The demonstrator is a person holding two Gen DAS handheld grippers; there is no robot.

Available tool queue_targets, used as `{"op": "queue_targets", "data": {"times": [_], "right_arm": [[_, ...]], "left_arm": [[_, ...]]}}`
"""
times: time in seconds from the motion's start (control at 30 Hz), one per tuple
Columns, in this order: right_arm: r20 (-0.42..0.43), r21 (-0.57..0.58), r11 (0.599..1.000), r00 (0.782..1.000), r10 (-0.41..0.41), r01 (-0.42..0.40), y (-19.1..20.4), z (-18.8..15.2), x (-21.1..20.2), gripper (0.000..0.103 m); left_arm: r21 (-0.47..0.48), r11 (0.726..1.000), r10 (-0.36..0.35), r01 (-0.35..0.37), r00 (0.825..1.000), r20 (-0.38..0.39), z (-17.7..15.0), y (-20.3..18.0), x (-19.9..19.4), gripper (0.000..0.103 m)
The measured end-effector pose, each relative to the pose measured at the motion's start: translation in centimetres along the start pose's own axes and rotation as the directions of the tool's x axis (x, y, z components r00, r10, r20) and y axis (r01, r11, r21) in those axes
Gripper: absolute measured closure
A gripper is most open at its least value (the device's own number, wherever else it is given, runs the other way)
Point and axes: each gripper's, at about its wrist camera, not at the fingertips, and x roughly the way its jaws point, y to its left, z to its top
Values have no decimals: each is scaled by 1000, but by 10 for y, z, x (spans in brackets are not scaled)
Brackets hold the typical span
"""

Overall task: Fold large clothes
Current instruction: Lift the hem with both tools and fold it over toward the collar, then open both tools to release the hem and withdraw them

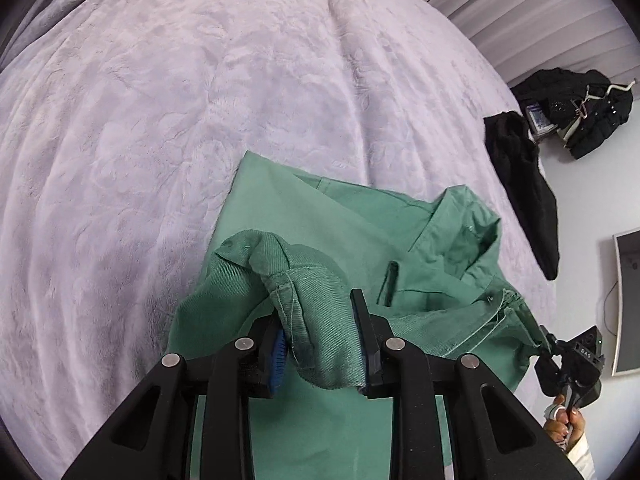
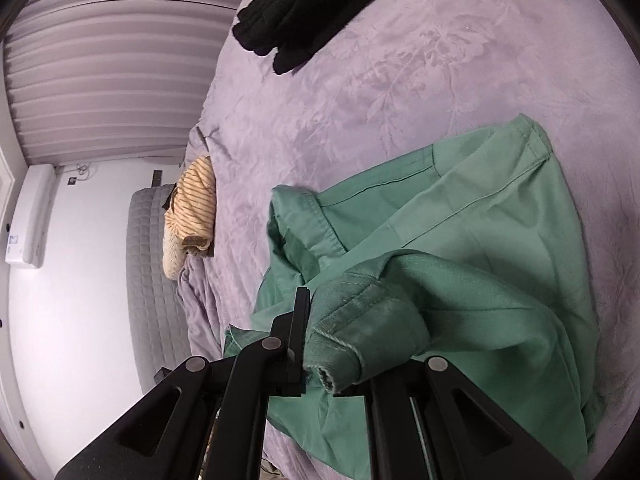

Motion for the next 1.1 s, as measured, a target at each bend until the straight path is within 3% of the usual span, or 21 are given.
{"op": "queue_targets", "data": {"times": [0.03,0.1,0.17,0.23,0.27,0.3,0.33,0.37,0.47,0.57,0.6,0.63,0.67,0.73,0.8,0.83,0.97,1.03,1.1], "right_arm": [[3,8,1000,1000,-10,10,-3,1,3,96],[14,24,999,1000,-22,22,-9,2,5,93],[19,39,998,999,-42,41,-10,4,6,92],[16,44,997,998,-63,62,-9,5,5,82],[20,35,997,997,-69,68,-7,5,3,78],[38,15,997,996,-81,80,-3,5,-2,66],[57,-1,996,994,-92,92,0,7,-6,47],[78,-18,995,992,-101,102,3,8,-11,42],[124,-85,977,975,-182,193,15,12,-21,41],[130,-150,932,941,-311,329,20,13,-15,47],[128,-178,916,931,-341,360,19,12,-11,62],[122,-205,899,922,-369,387,18,11,-5,83],[116,-232,875,906,-408,424,16,9,1,91],[110,-275,806,850,-515,524,5,5,17,95],[110,-293,754,803,-585,589,-12,3,29,102],[120,-291,735,786,-607,612,-20,4,32,103],[154,-273,742,789,-594,612,-35,5,23,103],[170,-252,734,775,-608,631,-35,2,13,103],[190,-209,725,754,-628,656,-34,-5,-4,103]], "left_arm": [[13,1000,15,-14,1000,-5,0,0,3,75],[37,998,53,-53,999,-11,2,-1,4,59],[70,991,111,-112,994,22,6,-3,-1,54],[89,986,133,-138,989,57,10,-4,-13,37],[84,986,138,-145,987,80,12,-4,-19,21],[78,986,141,-150,984,111,15,-4,-26,19],[78,985,142,-153,981,130,17,-4,-30,19],[78,984,146,-158,980,138,20,-4,-31,19],[99,976,178,-194,973,149,23,-6,-27,19],[153,962,208,-226,971,121,16,-10,-7,19],[171,955,224,-242,967,118,11,-12,0,19],[190,946,244,-263,963,118,6,-13,9,19],[208,936,263,-283,958,117,1,-14,19,19],[240,910,323,-339,941,106,-8,-13,43,19],[266,880,380,-394,919,106,-14,-9,63,19],[281,872,384,-400,916,112,-16,-6,70,19],[263,878,385,-400,916,111,-12,4,66,18],[242,869,417,-432,902,113,-10,12,51,18],[225,875,413,-428,904,115,-14,19,32,18]]}}
